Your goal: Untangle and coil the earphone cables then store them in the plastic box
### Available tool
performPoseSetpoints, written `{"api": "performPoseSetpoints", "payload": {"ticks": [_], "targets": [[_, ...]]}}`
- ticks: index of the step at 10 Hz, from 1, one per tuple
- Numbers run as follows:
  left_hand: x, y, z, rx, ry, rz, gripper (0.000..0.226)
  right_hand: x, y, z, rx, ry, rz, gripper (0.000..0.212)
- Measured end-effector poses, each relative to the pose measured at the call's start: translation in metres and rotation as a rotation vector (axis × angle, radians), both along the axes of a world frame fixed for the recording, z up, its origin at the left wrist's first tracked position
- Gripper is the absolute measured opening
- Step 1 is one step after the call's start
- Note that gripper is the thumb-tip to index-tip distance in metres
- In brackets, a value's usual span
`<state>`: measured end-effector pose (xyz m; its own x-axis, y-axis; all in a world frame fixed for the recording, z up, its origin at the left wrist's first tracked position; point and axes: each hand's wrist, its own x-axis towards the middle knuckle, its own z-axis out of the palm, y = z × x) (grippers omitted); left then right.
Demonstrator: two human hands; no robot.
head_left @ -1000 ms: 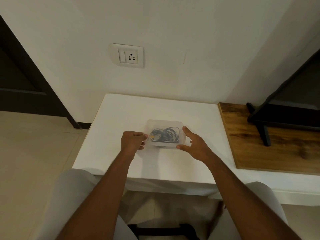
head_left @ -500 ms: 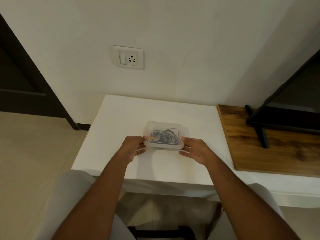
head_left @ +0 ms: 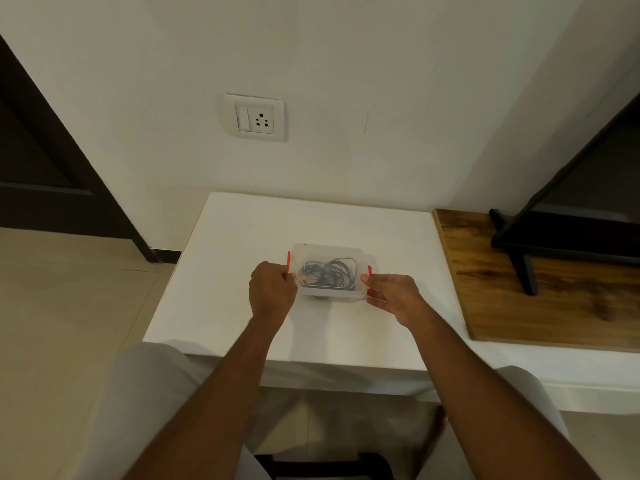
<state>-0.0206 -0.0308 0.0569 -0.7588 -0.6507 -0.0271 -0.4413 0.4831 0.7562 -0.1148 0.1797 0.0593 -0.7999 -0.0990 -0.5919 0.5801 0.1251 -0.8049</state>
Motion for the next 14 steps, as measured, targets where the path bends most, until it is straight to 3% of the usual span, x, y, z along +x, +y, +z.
{"api": "performPoseSetpoints", "payload": {"ticks": [3, 5, 6, 7, 8, 10, 13, 14], "targets": [[0.000, 0.004, 0.000, -0.045, -0.011, 0.019, 0.018, 0.005, -0.006, 0.011, 0.155, 0.163, 0.010, 0.044], [0.001, 0.002, 0.000, -0.008, 0.023, 0.022, 0.019, 0.018, -0.026, 0.016, 0.600, 0.508, 0.090, 0.019], [0.005, -0.006, -0.007, -0.046, -0.001, -0.156, 0.027, 0.039, -0.028, 0.008, 0.707, 0.670, 0.236, 0.029], [0.009, -0.009, -0.012, -0.043, -0.069, -0.298, 0.043, 0.050, -0.023, -0.001, 0.646, 0.679, 0.348, 0.051], [0.001, -0.010, -0.015, -0.080, -0.091, -0.340, 0.053, 0.040, -0.019, -0.002, 0.645, 0.678, 0.376, 0.061], [-0.049, -0.023, 0.001, -0.079, -0.087, -0.335, 0.046, -0.026, -0.030, 0.006, 0.681, 0.659, 0.355, 0.057], [-0.138, -0.051, 0.015, -0.112, -0.124, -0.375, 0.048, -0.115, -0.055, 0.010, 0.662, 0.611, 0.346, 0.067], [-0.136, -0.048, 0.030, -0.249, -0.258, -0.372, 0.079, -0.108, -0.053, 0.026, 0.728, 0.536, 0.327, 0.088]]}}
